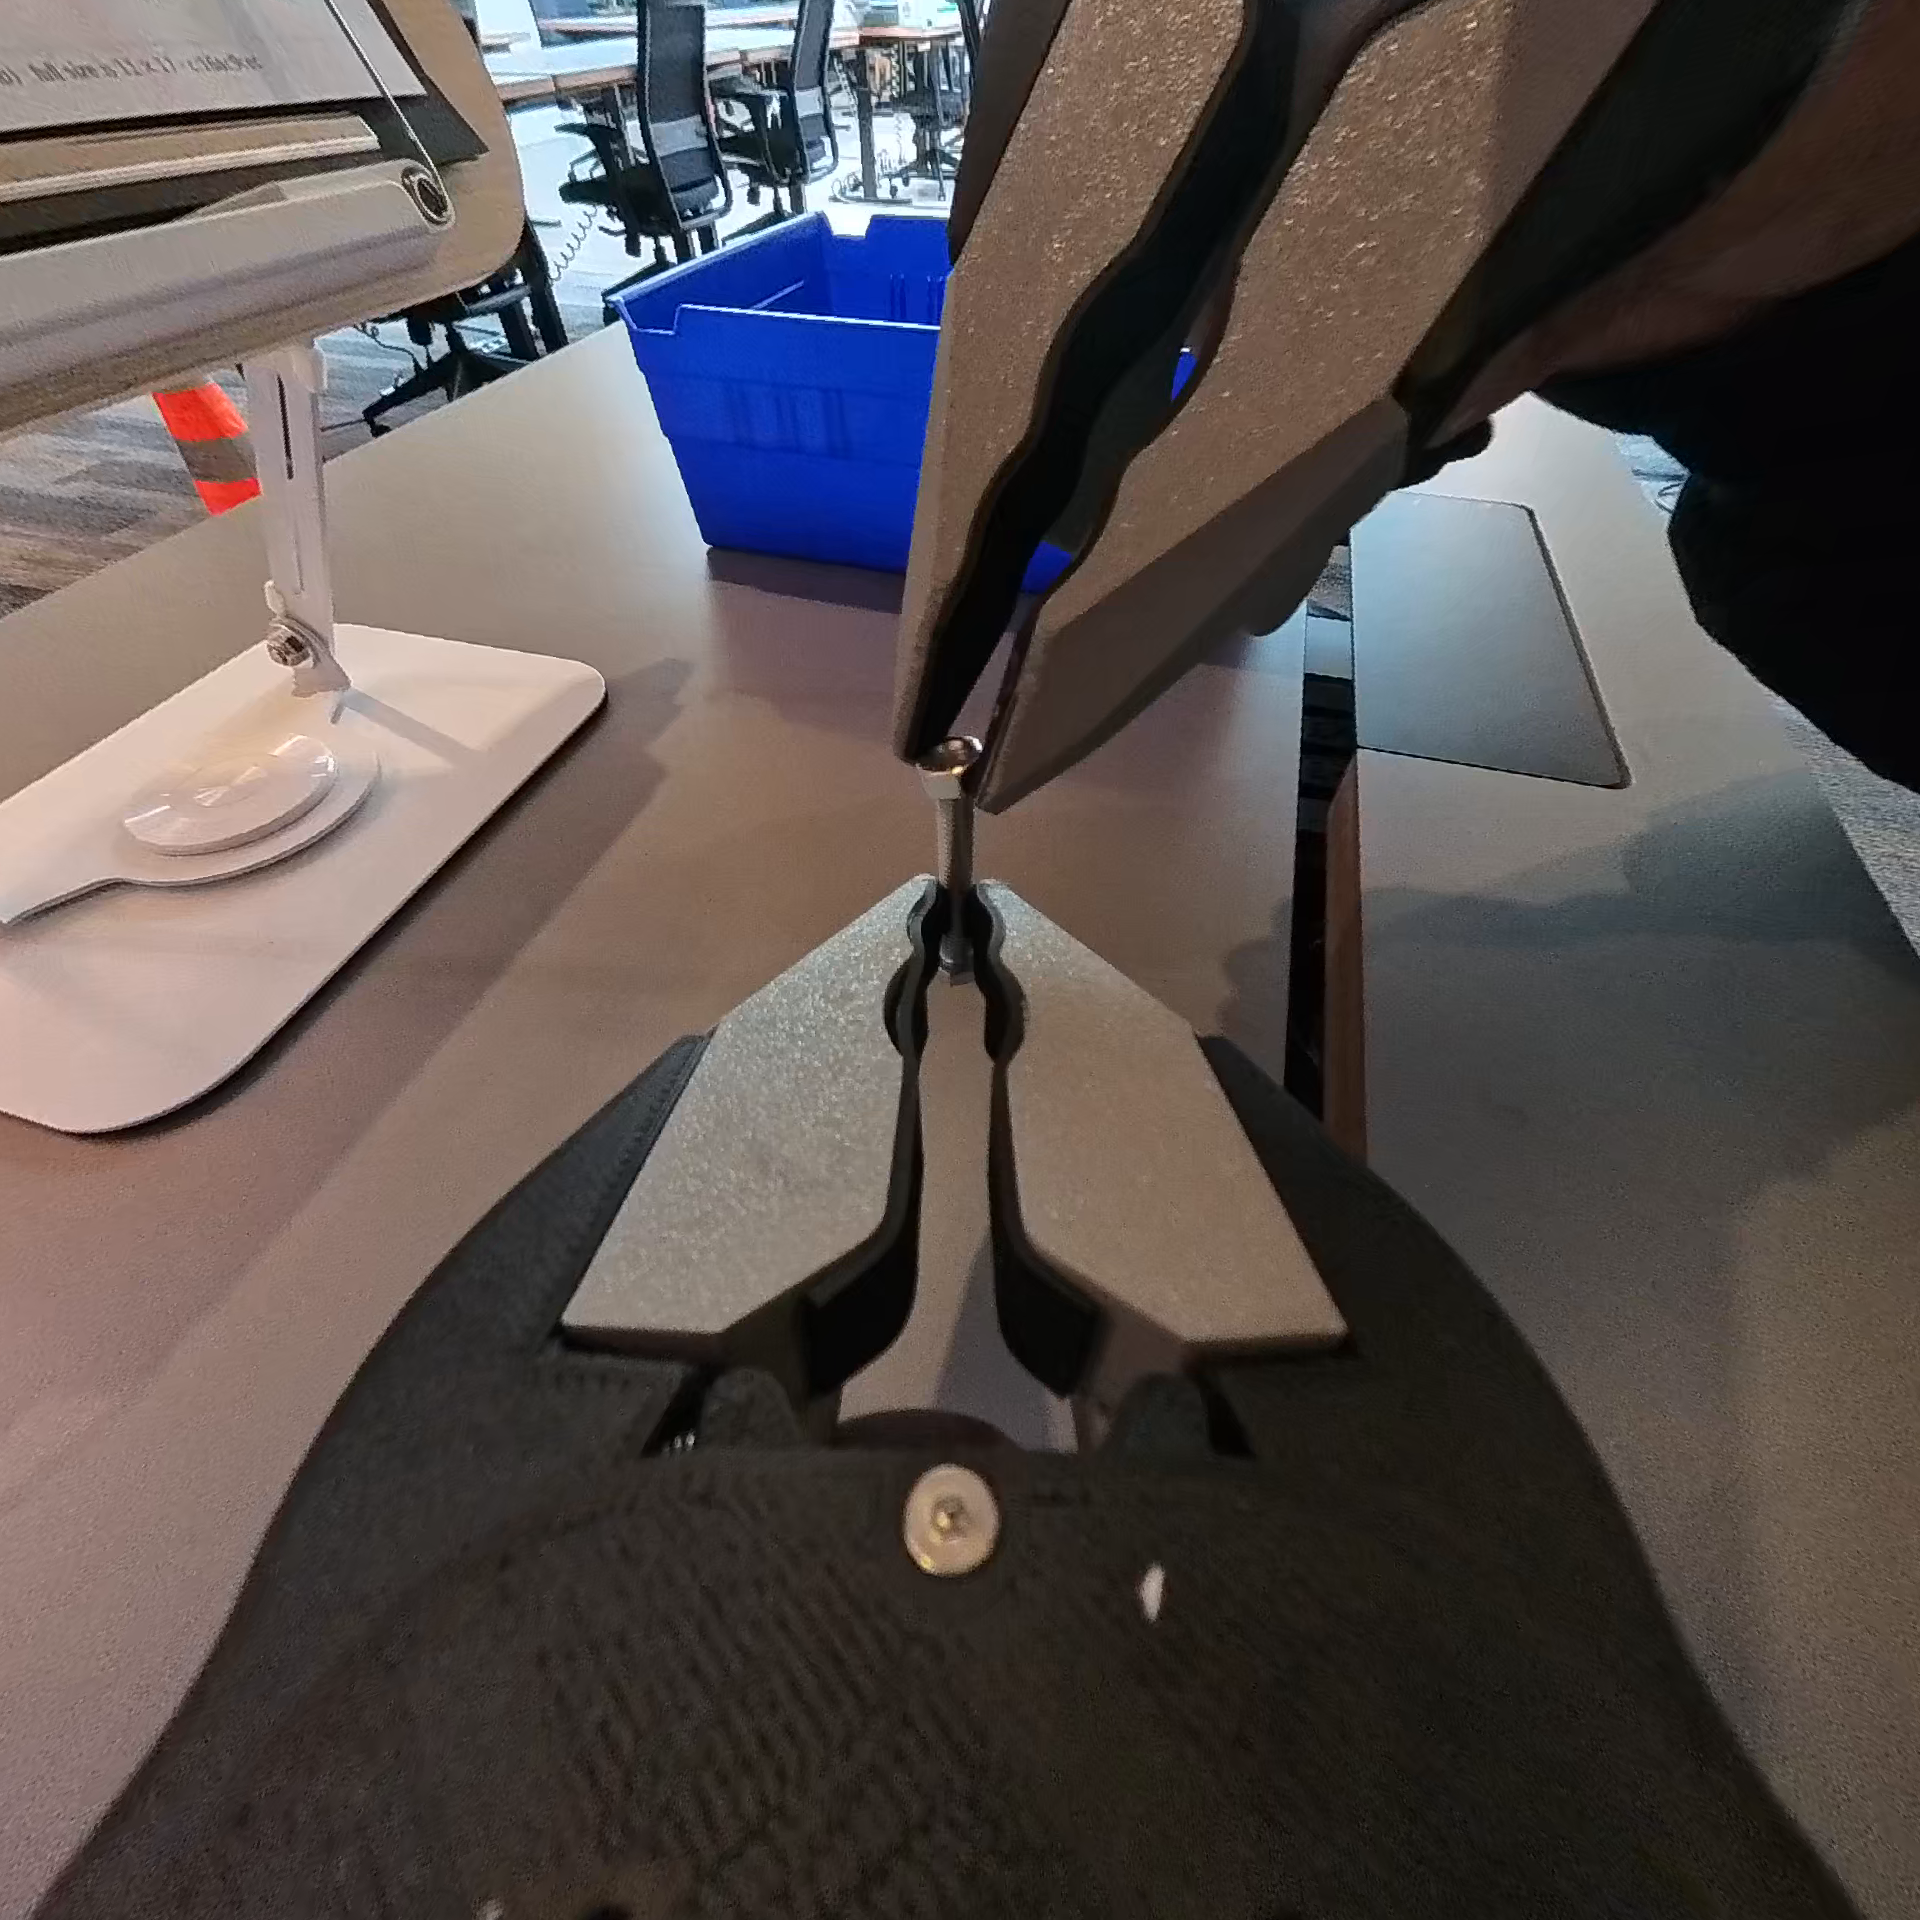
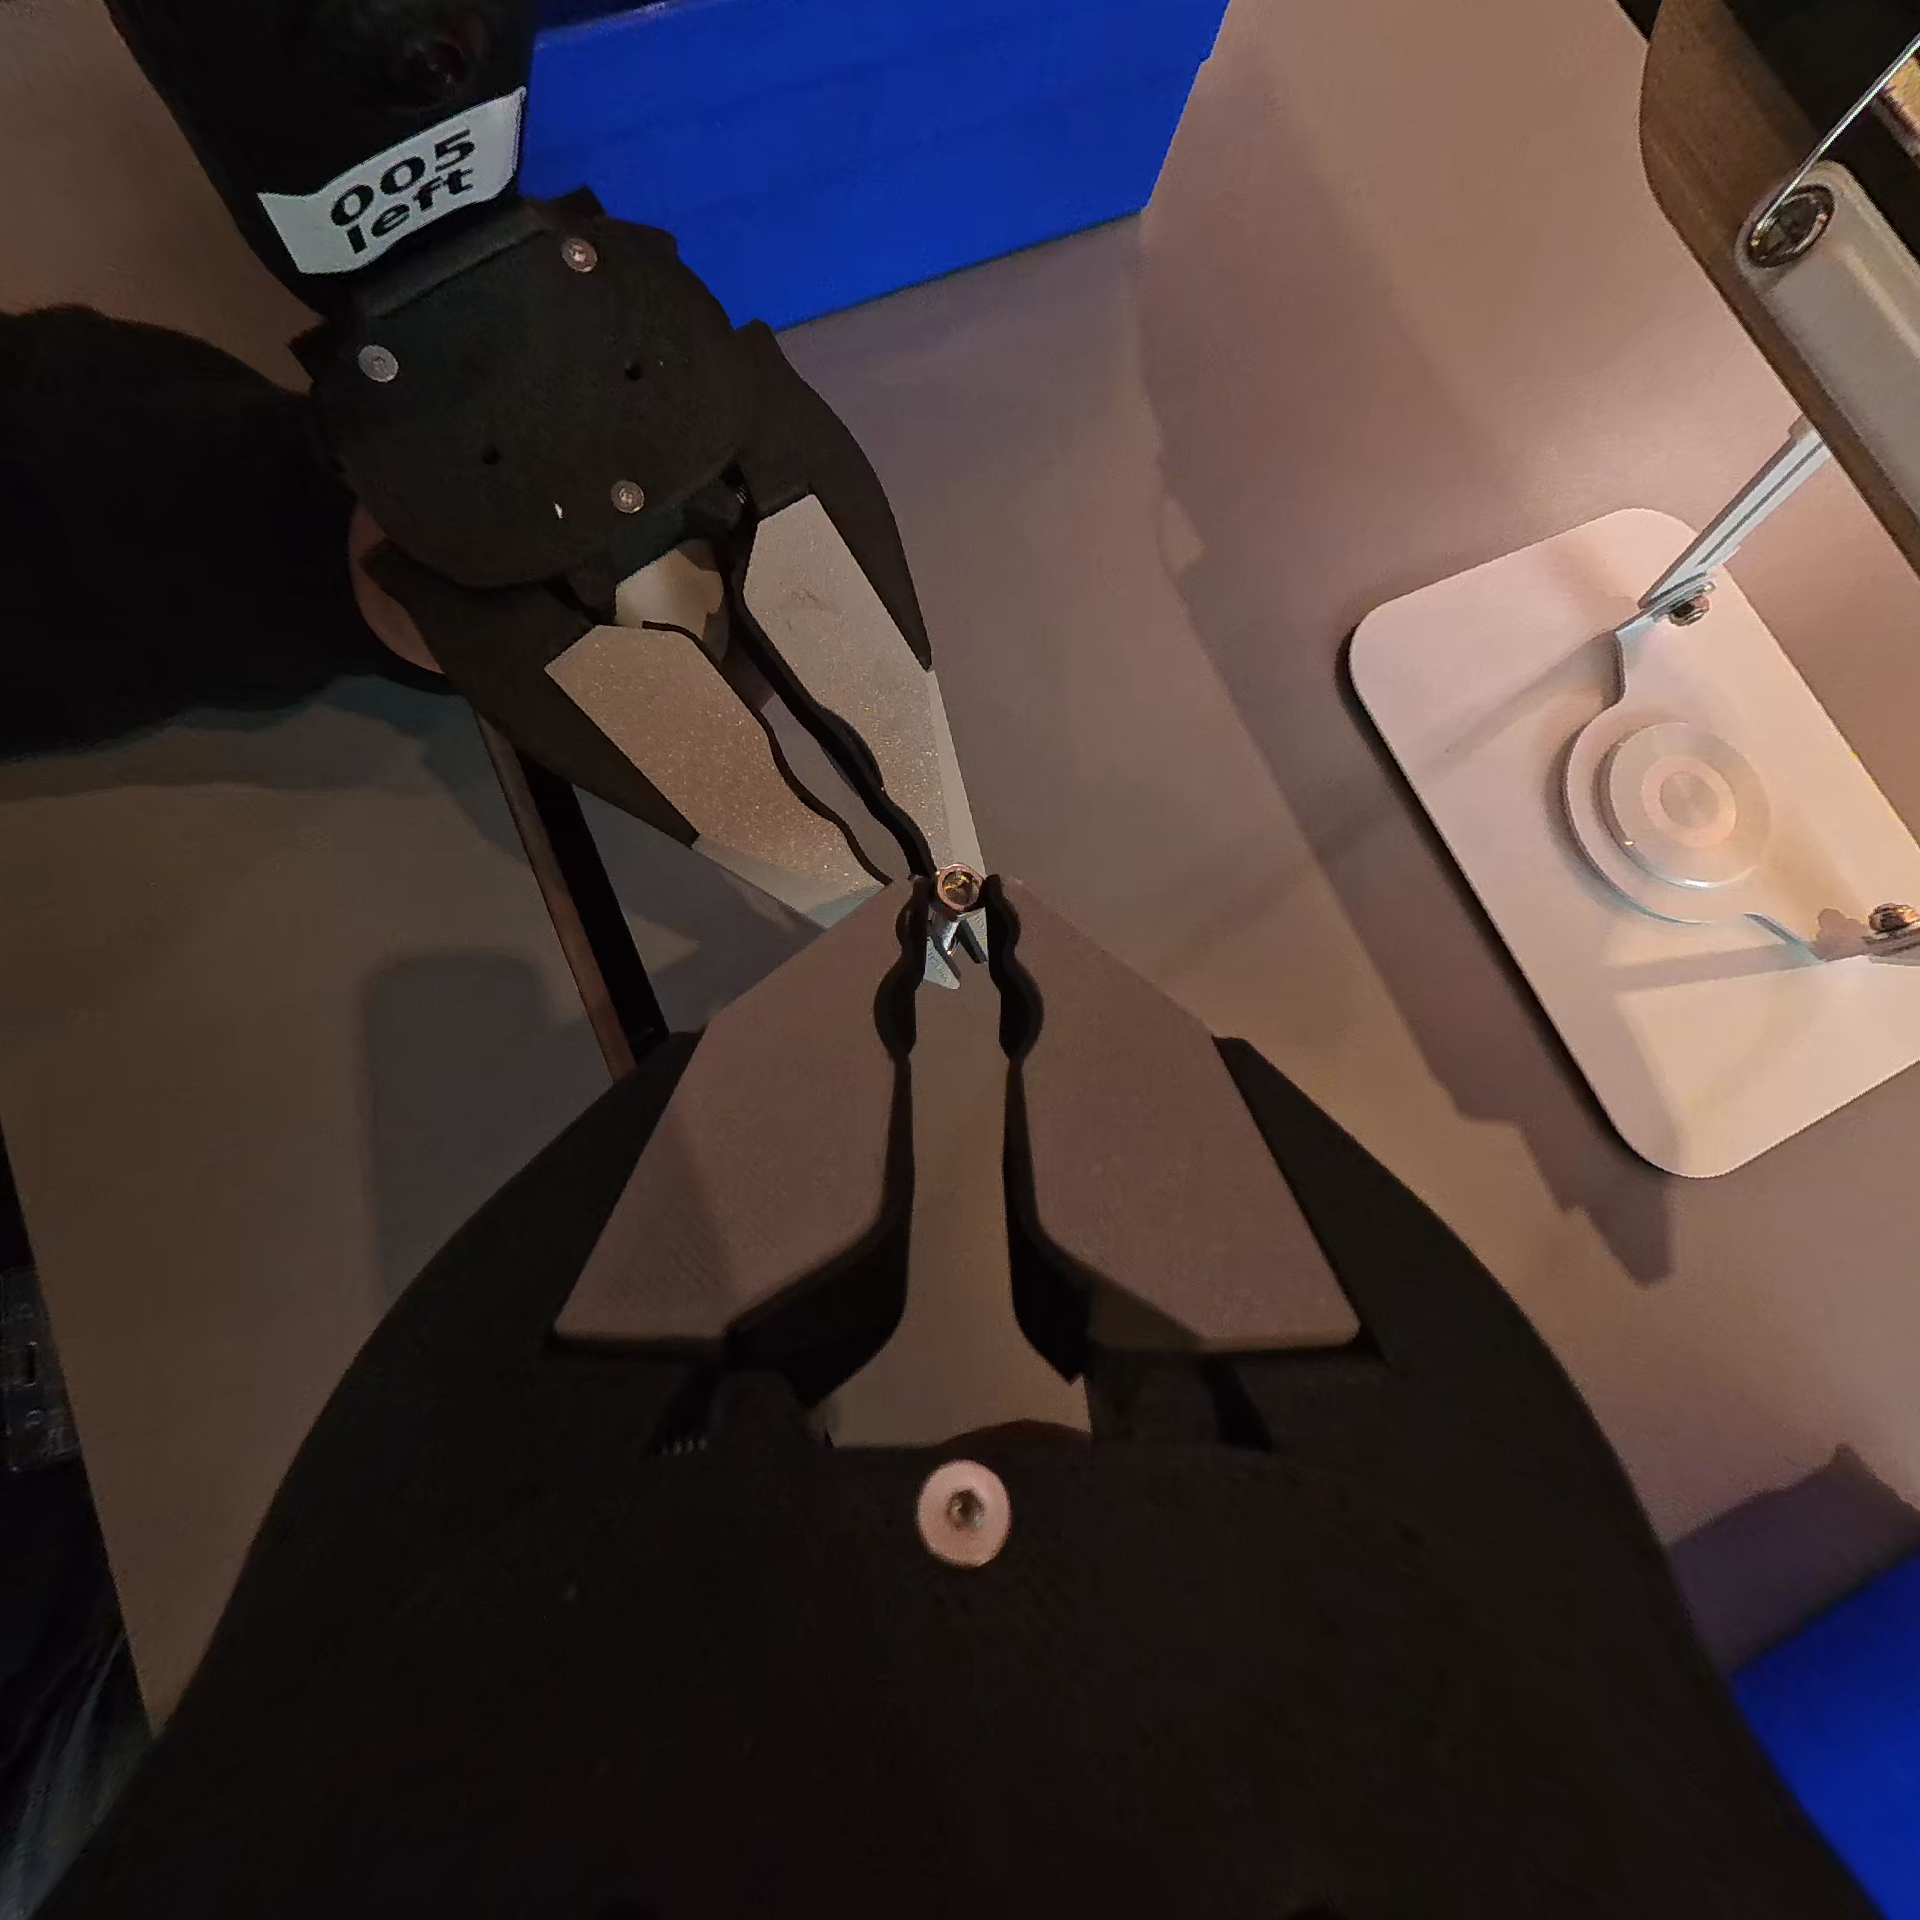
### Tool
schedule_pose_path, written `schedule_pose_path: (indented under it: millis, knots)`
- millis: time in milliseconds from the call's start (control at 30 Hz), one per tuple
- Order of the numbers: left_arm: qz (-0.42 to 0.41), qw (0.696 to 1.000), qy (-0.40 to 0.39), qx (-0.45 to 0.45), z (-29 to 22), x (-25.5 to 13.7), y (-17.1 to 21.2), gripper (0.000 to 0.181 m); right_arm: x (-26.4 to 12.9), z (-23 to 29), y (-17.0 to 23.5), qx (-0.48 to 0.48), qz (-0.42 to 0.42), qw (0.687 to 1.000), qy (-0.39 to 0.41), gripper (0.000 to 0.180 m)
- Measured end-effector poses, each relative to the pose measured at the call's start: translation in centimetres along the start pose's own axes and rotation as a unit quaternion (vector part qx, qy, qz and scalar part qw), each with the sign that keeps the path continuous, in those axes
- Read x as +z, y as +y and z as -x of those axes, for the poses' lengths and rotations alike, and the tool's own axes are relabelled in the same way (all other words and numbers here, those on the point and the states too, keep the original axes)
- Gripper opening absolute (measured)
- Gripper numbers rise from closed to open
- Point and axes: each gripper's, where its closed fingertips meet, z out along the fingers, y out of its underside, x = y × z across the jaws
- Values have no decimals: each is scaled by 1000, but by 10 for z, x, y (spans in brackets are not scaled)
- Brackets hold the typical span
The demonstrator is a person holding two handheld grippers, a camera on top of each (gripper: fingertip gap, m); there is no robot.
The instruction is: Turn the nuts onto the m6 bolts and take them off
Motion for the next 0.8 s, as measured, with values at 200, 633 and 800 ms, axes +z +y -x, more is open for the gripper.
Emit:
schedule_pose_path:
  millis: [200, 633, 800]
  knots:
    - [-2, 1000, -2, -1, 1, -1, -1, 2, -3, 0, -1, -2, -5, 1000, 1, 7]
    - [0, 1000, -3, 1, 1, -1, 0, 2, -2, 0, -1, -8, -2, 1000, 2, 7]
    - [6, 1000, -5, 2, 2, 0, 2, 2, -1, 0, 1, -8, 9, 1000, -2, 7]
